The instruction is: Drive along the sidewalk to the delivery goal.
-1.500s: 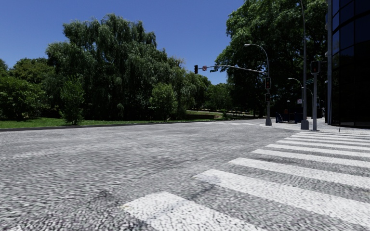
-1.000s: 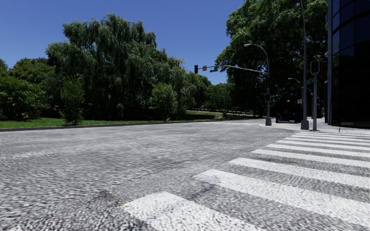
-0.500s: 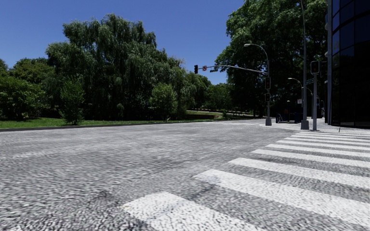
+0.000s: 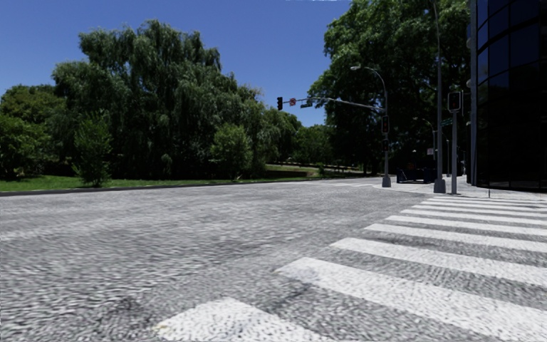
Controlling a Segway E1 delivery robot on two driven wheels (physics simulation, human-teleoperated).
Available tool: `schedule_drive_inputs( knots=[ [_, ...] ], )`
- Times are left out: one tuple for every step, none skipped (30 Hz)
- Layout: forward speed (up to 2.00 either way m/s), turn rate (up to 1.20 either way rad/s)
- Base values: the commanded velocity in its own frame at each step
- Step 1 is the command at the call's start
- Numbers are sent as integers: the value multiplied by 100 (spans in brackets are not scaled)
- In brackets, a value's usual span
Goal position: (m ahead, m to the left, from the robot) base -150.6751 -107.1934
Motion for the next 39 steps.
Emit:
schedule_drive_inputs(
  knots=[
    [65, -60],
    [65, -60],
    [65, -68],
    [65, -72],
    [65, -72],
    [65, -73],
    [65, -74],
    [65, -74],
    [65, -74],
    [65, -74],
    [65, -74],
    [65, -74],
    [65, -74],
    [65, -74],
    [65, -69],
    [65, -69],
    [65, -61],
    [66, -59],
    [66, -59],
    [67, -54],
    [68, -43],
    [68, -25],
    [68, -25],
    [68, -2],
    [69, 0],
    [69, 0],
    [69, 0],
    [69, 0],
    [69, 0],
    [69, 0],
    [70, 0],
    [76, 0],
    [81, 0],
    [81, 0],
    [85, 0],
    [90, 0],
    [90, 0],
    [99, 0],
    [107, 0]
  ],
)
